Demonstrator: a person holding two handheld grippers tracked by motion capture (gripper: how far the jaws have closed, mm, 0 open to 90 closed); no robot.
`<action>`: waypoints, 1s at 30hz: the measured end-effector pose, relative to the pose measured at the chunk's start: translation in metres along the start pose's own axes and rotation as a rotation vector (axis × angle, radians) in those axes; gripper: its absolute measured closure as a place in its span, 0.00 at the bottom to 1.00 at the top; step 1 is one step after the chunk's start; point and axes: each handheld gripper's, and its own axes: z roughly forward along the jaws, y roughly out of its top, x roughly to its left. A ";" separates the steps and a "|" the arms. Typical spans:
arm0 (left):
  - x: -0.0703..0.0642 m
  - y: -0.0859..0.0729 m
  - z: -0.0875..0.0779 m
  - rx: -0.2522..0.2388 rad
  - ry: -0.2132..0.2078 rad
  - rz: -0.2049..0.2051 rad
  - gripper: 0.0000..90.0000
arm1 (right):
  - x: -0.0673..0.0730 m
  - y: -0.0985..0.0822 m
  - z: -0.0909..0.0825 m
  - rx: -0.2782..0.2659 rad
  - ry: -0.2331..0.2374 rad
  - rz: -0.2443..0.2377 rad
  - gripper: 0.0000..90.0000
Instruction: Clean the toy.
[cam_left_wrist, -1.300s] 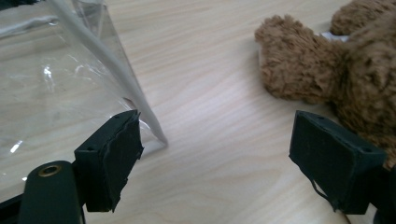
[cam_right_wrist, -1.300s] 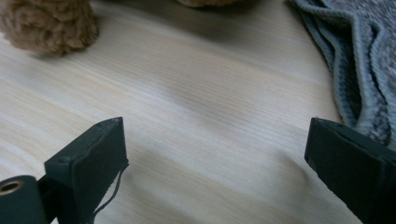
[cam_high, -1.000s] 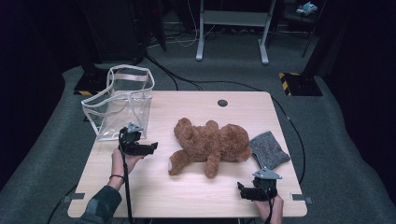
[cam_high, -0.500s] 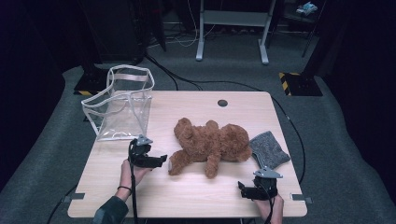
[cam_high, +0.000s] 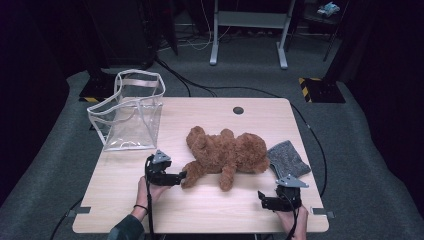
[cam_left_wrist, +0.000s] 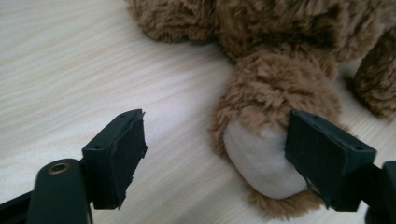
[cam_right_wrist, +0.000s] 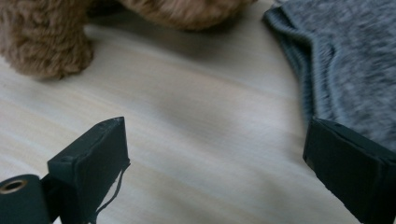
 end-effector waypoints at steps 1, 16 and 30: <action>0.000 0.001 -0.002 -0.016 -0.013 -0.001 0.22 | -0.002 0.002 -0.001 -0.005 -0.003 -0.003 0.07; -0.017 -0.003 0.011 0.012 -0.097 0.054 0.49 | -0.044 0.045 0.000 0.006 -0.101 0.009 0.09; -0.020 -0.022 0.022 -0.032 -0.109 0.031 0.64 | -0.083 0.056 0.042 0.125 -0.177 0.142 0.27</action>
